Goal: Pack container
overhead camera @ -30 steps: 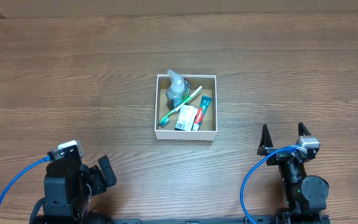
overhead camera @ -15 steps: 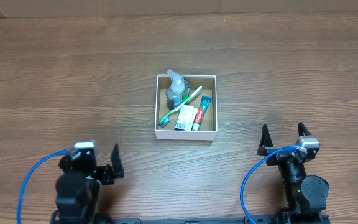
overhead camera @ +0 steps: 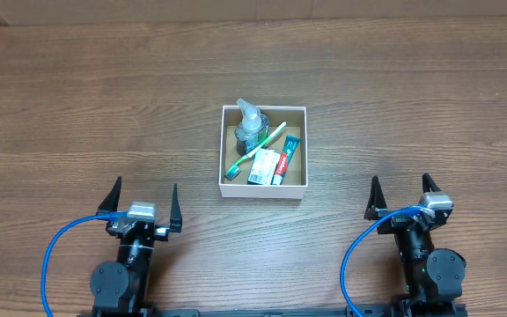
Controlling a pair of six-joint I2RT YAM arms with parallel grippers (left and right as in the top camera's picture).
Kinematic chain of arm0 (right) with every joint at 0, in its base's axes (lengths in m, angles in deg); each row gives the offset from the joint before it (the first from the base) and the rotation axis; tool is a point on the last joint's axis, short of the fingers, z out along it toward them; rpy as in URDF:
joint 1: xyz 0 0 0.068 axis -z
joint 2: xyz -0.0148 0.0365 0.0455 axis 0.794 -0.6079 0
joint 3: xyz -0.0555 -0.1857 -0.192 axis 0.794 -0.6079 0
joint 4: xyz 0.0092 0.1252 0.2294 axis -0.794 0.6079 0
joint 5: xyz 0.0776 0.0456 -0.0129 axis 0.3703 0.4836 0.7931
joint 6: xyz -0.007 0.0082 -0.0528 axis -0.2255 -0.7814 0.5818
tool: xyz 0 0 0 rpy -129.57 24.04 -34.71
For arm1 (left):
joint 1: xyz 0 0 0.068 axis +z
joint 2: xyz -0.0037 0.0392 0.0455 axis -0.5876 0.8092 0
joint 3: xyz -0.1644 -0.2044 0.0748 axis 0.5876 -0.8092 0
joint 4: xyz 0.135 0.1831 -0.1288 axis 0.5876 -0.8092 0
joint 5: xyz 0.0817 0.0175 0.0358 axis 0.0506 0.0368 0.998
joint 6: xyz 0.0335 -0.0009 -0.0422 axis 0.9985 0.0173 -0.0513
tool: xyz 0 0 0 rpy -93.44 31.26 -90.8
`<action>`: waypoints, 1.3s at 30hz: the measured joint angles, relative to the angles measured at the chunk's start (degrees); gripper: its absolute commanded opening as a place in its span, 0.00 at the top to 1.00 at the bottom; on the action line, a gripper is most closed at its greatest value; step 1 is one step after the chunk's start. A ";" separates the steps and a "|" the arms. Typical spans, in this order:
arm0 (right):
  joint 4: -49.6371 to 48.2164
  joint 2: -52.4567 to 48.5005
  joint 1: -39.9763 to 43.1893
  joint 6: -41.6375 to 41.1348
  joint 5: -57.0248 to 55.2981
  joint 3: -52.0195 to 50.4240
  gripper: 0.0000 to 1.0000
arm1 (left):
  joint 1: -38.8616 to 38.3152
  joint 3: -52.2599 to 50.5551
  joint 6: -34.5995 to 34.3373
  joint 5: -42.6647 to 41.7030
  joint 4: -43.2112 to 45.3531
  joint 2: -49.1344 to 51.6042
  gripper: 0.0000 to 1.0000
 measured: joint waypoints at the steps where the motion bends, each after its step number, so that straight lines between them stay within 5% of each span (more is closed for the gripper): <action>1: 0.00 0.00 0.00 0.04 0.00 0.00 0.00 | 0.00 0.02 0.22 0.00 -1.90 -0.02 0.00; 39: 0.00 0.00 0.00 0.04 0.02 0.00 0.00 | 0.00 -0.24 0.15 0.02 -4.55 0.00 0.00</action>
